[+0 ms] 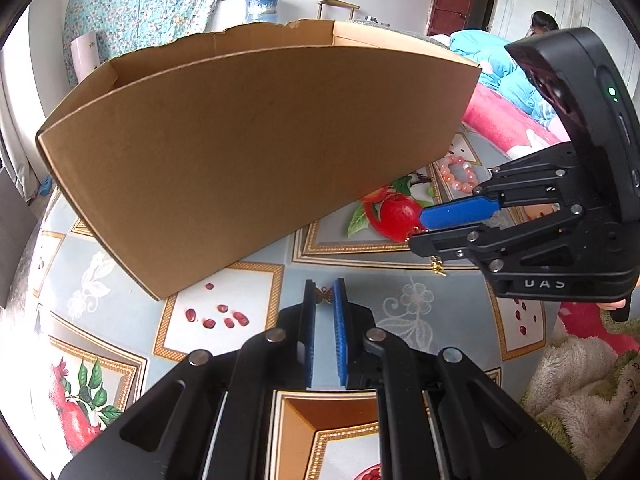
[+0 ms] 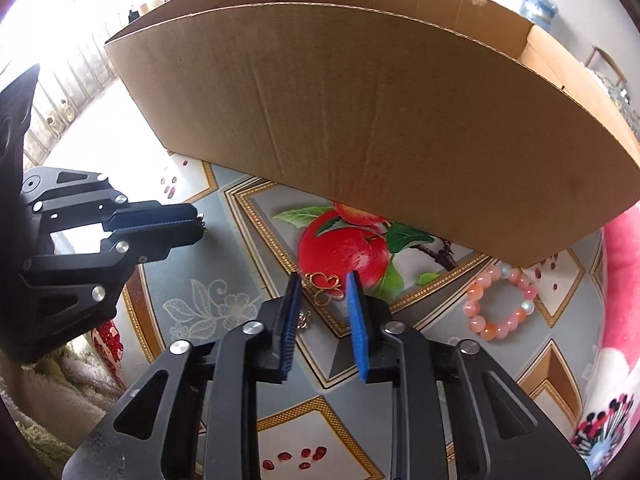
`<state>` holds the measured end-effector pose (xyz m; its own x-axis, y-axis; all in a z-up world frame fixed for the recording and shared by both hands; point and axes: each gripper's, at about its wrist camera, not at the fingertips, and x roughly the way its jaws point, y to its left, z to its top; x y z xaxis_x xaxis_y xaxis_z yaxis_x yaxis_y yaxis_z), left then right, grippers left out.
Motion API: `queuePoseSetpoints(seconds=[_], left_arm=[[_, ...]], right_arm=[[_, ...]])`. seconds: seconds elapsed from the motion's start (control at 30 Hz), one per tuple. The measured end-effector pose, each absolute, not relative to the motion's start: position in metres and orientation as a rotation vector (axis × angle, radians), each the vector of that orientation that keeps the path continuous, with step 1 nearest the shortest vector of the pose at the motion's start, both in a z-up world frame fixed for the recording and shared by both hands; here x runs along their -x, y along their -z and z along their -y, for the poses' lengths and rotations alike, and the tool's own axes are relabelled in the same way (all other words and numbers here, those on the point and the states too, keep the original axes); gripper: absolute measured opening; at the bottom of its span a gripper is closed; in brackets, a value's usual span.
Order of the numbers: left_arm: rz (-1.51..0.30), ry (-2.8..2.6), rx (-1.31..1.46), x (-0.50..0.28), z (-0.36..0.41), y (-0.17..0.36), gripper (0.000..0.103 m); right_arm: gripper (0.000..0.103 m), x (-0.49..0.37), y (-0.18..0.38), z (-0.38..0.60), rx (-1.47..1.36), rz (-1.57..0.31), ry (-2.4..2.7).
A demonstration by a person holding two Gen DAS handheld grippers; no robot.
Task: Organize jewelry
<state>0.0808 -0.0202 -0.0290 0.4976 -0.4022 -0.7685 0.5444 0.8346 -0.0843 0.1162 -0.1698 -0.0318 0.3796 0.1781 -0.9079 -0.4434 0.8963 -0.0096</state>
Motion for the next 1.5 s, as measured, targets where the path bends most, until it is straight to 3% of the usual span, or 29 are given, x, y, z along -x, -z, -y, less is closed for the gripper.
queuePoseSetpoints(seconds=[0.4, 0.47, 0.87, 0.93, 1.0, 1.07, 1.23, 1.5], left_arm=[[-0.870, 0.578, -0.169, -0.080, 0.016, 0.026, 0.008], [-0.869, 0.577, -0.171, -0.080, 0.016, 0.025, 0.008], [-0.851, 0.558, -0.203, -0.073, 0.017, 0.017, 0.008], [-0.850, 0.557, -0.205, -0.073, 0.018, 0.018, 0.008], [-0.849, 0.556, -0.206, -0.072, 0.018, 0.018, 0.008], [-0.849, 0.555, -0.205, -0.071, 0.018, 0.018, 0.008], [-0.855, 0.555, -0.198, -0.074, 0.016, 0.020, 0.008], [-0.866, 0.550, -0.187, -0.080, 0.011, 0.023, 0.008]], right_arm=[[0.011, -0.117, 0.035, 0.163, 0.193, -1.119, -0.413], [0.000, -0.117, 0.034, 0.161, 0.188, -1.118, -0.416], [0.000, -0.111, 0.022, 0.177, 0.147, -1.065, -0.414], [0.005, -0.108, 0.021, 0.182, 0.123, -1.077, -0.417], [0.030, -0.111, 0.022, 0.187, 0.101, -1.100, -0.422], [0.037, -0.114, 0.023, 0.187, 0.101, -1.112, -0.427], [0.037, -0.118, 0.032, 0.172, 0.171, -1.128, -0.444], [0.026, -0.110, 0.033, 0.157, 0.297, -1.108, -0.427]])
